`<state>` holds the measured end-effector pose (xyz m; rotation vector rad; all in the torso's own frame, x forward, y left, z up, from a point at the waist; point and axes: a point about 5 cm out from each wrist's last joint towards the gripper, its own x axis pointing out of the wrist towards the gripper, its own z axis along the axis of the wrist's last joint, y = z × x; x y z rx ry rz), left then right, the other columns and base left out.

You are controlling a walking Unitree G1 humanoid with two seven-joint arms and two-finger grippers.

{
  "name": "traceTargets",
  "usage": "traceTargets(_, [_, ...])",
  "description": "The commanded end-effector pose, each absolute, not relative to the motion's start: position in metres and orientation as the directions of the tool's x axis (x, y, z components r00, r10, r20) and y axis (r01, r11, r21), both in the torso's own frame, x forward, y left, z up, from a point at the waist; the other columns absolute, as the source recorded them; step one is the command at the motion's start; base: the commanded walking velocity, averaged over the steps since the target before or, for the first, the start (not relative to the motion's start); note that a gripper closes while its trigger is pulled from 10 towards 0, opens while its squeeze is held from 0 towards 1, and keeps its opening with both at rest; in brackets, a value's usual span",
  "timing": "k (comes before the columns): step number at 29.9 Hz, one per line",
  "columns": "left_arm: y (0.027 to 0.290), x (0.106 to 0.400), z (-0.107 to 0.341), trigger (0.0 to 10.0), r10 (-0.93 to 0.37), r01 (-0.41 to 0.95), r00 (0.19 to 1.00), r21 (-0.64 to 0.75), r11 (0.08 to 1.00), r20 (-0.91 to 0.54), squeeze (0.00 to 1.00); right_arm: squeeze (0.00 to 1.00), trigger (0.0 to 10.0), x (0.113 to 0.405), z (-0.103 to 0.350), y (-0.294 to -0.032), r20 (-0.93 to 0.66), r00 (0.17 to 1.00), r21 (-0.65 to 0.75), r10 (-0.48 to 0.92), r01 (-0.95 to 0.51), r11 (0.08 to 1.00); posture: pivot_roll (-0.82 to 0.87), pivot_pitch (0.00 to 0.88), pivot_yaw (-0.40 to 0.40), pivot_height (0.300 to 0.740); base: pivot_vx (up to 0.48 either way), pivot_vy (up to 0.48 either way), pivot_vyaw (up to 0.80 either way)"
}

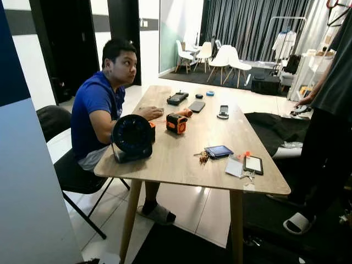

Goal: Hang keys on a hook

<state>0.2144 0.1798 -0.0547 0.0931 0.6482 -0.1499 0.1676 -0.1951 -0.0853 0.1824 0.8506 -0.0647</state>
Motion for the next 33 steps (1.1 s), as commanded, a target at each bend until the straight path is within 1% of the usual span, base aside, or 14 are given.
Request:
traceTargets(1, [0.182, 0.212, -0.057, 10.0, -0.093, 0.156, 0.777, 0.047, 0.987, -0.622, 0.00, 0.00, 10.0, 0.171, -0.084, -0.197, -0.750, 0.662, 0.121, 0.014, 0.117, 0.986, 0.07, 0.028, -0.020, 0.740, 0.000, 0.000, 0.00])
traceTargets(3, [0.182, 0.212, -0.057, 10.0, -0.087, 0.148, 0.780, 0.047, 0.988, -0.620, 0.00, 0.00, 10.0, 0.172, -0.083, -0.197, -0.748, 0.664, 0.124, 0.014, 0.120, 0.985, 0.07, 0.028, -0.020, 0.740, 0.000, 0.000, 0.00])
traceTargets(4, [0.180, 0.212, -0.057, 10.0, -0.107, 0.183, 0.775, 0.059, 0.981, -0.623, 0.00, 0.00, 10.0, 0.173, -0.082, -0.197, -0.745, 0.666, 0.121, 0.034, 0.085, 0.989, 0.06, 0.012, -0.020, 0.740, 0.000, 0.000, 0.00])
traceTargets(8, [0.178, 0.212, -0.058, 10.0, -0.112, 0.203, 0.762, 0.072, 0.977, -0.638, 0.00, 0.00, 10.0, 0.177, -0.080, -0.198, -0.741, 0.670, 0.114, 0.044, 0.061, 0.992, 0.05, 0.018, -0.014, 0.740, 0.000, 0.000, 0.00])
traceTargets(11, [0.176, 0.214, -0.057, 10.0, -0.118, 0.198, 0.769, 0.059, 0.978, -0.628, 0.00, 0.00, 10.0, 0.180, -0.079, -0.199, -0.734, 0.678, 0.112, 0.038, 0.066, 0.991, 0.04, 0.013, -0.014, 0.740, 0.000, 0.000, 0.00])
traceTargets(12, [0.178, 0.215, -0.056, 10.0, -0.104, 0.175, 0.777, 0.055, 0.983, -0.620, 0.00, 0.00, 10.0, 0.182, -0.078, -0.200, -0.731, 0.681, 0.111, 0.031, 0.074, 0.991, 0.03, 0.005, -0.010, 0.740, 0.000, 0.000, 0.00])
traceTargets(13, [0.180, 0.216, -0.056, 10.0, -0.072, 0.128, 0.784, 0.047, 0.991, -0.617, 0.00, 0.00, 10.0, 0.184, -0.077, -0.201, -0.730, 0.683, 0.110, 0.028, 0.077, 0.991, 0.03, 0.030, -0.012, 0.740, 0.000, 0.000, 0.00])
traceTargets(14, [0.181, 0.216, -0.056, 10.0, -0.060, 0.109, 0.784, 0.042, 0.993, -0.618, 0.00, 0.00, 10.0, 0.184, -0.077, -0.201, -0.730, 0.682, 0.111, 0.030, 0.075, 0.991, 0.03, 0.030, -0.012, 0.740, 0.000, 0.000, 0.00])
traceTargets(16, [0.180, 0.216, -0.056, 10.0, -0.069, 0.117, 0.786, 0.037, 0.992, -0.615, 0.00, 0.00, 10.0, 0.185, -0.076, -0.202, -0.731, 0.682, 0.107, 0.033, 0.066, 0.992, 0.04, 0.013, -0.012, 0.740, 0.000, 0.000, 0.00])
traceTargets(18, [0.179, 0.217, -0.055, 10.0, -0.074, 0.134, 0.791, 0.053, 0.990, -0.607, 0.00, 0.00, 10.0, 0.184, -0.077, -0.204, -0.736, 0.676, 0.100, 0.029, 0.067, 0.993, 0.04, 0.016, -0.019, 0.740, 0.000, 0.000, 0.00])
traceTargets(22, [0.179, 0.217, -0.055, 10.0, -0.065, 0.100, 0.790, 0.024, 0.995, -0.609, 0.00, 0.00, 10.0, 0.183, -0.078, -0.201, -0.740, 0.671, 0.102, 0.046, 0.044, 0.994, 0.04, 0.024, -0.020, 0.740, 0.000, 0.000, 0.00])
traceTargets(28, [0.173, 0.217, -0.056, 10.0, -0.097, 0.116, 0.789, -0.007, 0.993, -0.607, 0.00, 0.00, 10.0, 0.179, -0.081, -0.195, -0.747, 0.662, 0.124, 0.063, 0.046, 0.991, 0.05, 0.028, -0.028, 0.740, 0.000, 0.000, 0.00])
traceTargets(33, [0.172, 0.217, -0.055, 10.0, -0.094, 0.120, 0.792, 0.003, 0.993, -0.603, 0.00, 0.00, 10.0, 0.174, -0.082, -0.200, -0.755, 0.655, 0.115, 0.030, 0.086, 0.990, 0.05, 0.026, -0.032, 0.740, 0.000, 0.000, 0.00])
